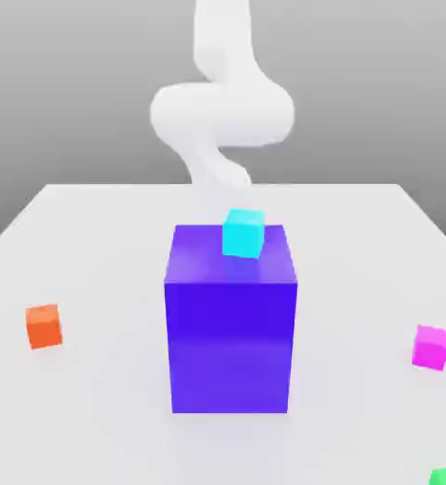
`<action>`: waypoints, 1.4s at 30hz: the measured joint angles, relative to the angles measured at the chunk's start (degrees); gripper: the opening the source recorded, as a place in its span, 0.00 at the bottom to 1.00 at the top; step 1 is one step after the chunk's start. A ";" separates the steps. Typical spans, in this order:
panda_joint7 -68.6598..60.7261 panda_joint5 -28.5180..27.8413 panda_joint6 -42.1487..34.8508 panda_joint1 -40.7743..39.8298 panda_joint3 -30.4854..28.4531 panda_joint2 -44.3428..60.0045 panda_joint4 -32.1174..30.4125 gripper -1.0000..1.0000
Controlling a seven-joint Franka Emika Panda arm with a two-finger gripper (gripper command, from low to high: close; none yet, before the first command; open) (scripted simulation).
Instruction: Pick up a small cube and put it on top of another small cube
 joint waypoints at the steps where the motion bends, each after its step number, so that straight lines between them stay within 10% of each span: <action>1: -0.99 0.35 1.17 1.39 0.65 2.24 -0.80 0.50; 20: -10.76 -3.85 21.64 24.09 16.92 42.00 -14.80 0.50; 29: -2.45 -18.35 33.76 35.09 8.76 61.13 -14.87 0.50; 30: -1.96 -18.99 34.58 35.79 7.92 62.16 -14.64 0.00; 42: -7.70 -11.46 27.46 31.32 14.08 52.80 -16.83 0.00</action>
